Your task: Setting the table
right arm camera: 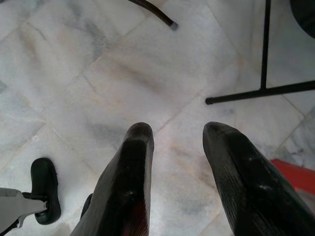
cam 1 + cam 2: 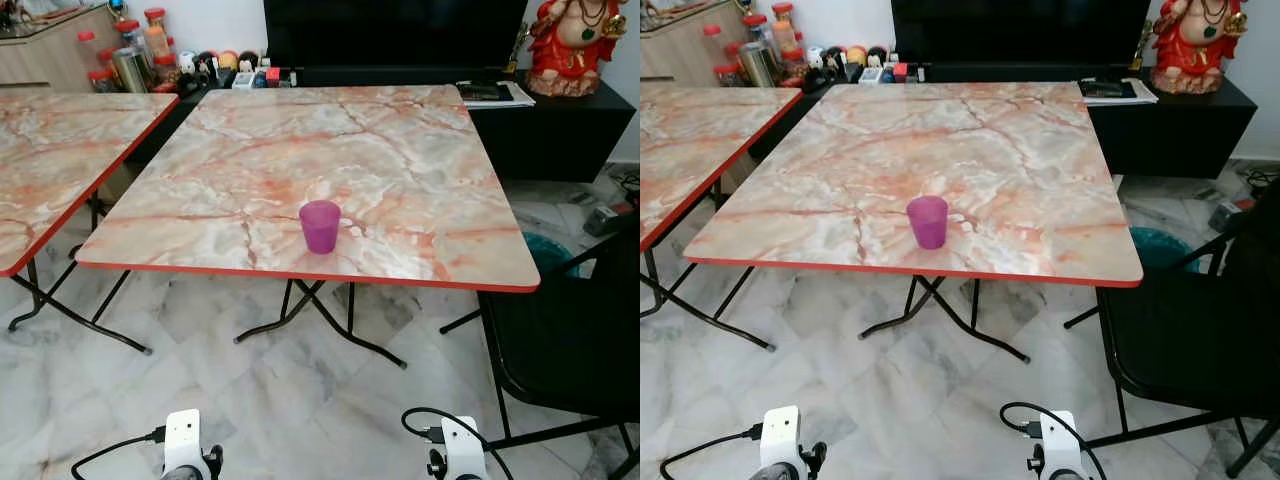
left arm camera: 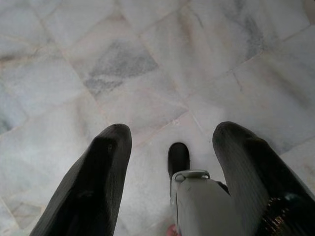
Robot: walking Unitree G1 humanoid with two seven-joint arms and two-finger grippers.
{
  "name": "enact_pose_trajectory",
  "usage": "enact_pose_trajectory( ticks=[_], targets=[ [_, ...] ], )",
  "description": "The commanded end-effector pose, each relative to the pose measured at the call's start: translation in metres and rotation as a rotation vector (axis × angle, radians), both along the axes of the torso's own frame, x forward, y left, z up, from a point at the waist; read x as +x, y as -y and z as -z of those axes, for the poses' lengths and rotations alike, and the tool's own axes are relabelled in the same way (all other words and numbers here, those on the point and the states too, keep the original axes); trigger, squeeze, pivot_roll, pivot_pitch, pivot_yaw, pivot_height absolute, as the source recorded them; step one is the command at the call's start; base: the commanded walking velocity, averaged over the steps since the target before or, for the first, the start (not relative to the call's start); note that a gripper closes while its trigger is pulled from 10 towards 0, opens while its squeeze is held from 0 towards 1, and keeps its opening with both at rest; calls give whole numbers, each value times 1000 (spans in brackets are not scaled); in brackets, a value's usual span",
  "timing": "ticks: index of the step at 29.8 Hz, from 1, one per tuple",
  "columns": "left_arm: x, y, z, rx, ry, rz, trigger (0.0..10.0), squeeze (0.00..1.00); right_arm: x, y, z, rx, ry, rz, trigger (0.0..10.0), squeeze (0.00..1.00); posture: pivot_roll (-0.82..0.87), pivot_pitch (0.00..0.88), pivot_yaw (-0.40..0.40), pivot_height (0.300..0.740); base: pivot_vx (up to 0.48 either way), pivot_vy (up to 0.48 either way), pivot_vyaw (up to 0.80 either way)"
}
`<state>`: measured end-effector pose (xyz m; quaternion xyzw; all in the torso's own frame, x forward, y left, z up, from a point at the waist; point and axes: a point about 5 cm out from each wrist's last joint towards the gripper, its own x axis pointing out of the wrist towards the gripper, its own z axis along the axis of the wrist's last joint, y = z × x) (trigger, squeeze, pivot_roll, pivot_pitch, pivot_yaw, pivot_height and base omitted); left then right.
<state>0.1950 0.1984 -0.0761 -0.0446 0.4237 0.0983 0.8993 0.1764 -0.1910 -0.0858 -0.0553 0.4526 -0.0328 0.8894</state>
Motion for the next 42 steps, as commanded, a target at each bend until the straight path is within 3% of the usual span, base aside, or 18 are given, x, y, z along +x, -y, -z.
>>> enact_pose_trajectory(
  ticks=[1, 20, 28, 42],
  targets=[
    [-8, -1, 4, -12, -28, -18, 10000, 0, 2, -1, -1, 6, 9, -1, 10000, 0, -46, 0, 39, 740, 0, 0, 0],
    [-12, 1, 7, -29, -38, -27, 10000, 0, 0, 4, -1, 5, 21, -6, 10000, 0, -103, 0, 27, 740, 105, 0, 0],
    [-9, 12, 6, -44, -24, -23, 10000, 0, 0, 12, -2, -14, 14, -11, 10000, 0, -97, 0, 7, 740, 155, 0, 0],
    [2, 14, 1, -36, 10, -18, 10000, 0, -1, 5, 0, 4, -5, -18, 10000, 0, -82, 0, 10, 740, 261, 0, -211]
  ],
)
